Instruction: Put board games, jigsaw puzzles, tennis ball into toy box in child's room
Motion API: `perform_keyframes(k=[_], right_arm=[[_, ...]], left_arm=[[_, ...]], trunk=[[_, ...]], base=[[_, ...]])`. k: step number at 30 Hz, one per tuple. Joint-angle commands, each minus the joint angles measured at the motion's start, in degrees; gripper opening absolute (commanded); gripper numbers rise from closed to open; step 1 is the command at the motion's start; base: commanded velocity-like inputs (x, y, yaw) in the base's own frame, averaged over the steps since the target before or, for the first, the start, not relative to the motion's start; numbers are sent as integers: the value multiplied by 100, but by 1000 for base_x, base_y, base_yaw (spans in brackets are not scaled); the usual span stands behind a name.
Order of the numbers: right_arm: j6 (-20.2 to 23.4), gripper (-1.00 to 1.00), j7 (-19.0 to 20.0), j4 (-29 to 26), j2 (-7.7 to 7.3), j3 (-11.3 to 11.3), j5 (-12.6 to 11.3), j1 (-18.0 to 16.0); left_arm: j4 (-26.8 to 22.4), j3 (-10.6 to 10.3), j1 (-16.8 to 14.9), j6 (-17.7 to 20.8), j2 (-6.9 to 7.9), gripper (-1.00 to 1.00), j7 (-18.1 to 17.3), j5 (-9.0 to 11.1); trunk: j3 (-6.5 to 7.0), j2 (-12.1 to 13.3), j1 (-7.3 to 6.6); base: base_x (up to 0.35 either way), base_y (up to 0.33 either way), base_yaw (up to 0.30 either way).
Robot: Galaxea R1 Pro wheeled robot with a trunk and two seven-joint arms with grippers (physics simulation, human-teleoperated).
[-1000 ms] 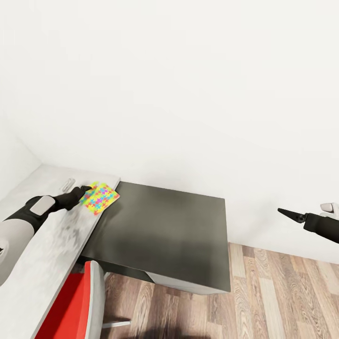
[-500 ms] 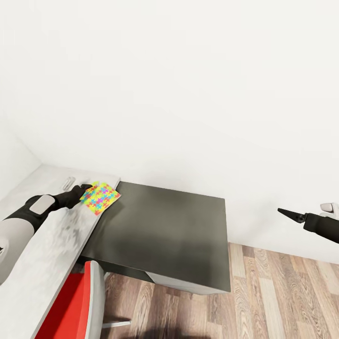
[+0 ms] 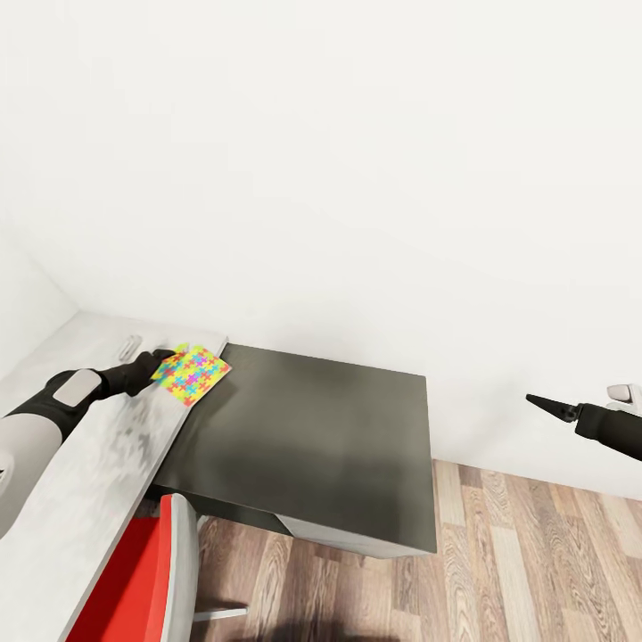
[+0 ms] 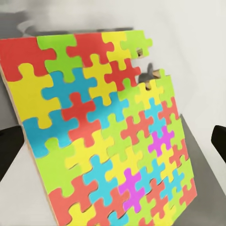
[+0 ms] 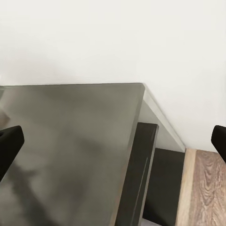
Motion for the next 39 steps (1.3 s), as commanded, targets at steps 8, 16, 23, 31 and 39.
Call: perform_keyframes(k=[8,16,23,31,39], right_arm=[[34,100,8,-1,4,-6,-14,-2],[34,100,8,0,8,-7,-14,-5],[34,100,8,-1,7,-6,-14,-4],[34,100,8,-1,8,1,-14,-5],[34,100,13,-1,8,1,-14,-4]], left_arm=[[2,-44,9,8,52,100,-29,33],[1,-45,3,31,138,100,-20,33],[7,-49,18,44,114,100,223,17],[10,-58,21,39,79,100,396,27],[11,-62,22,36,61,100,426,32]], trunk=[[-9,-10,3],[-9,-10,3],[-9,-10,3],[-9,-10,3],[-9,-10,3]], base=[[0,0,0],[0,0,0],[0,0,0],[0,0,-1],[0,0,-118]])
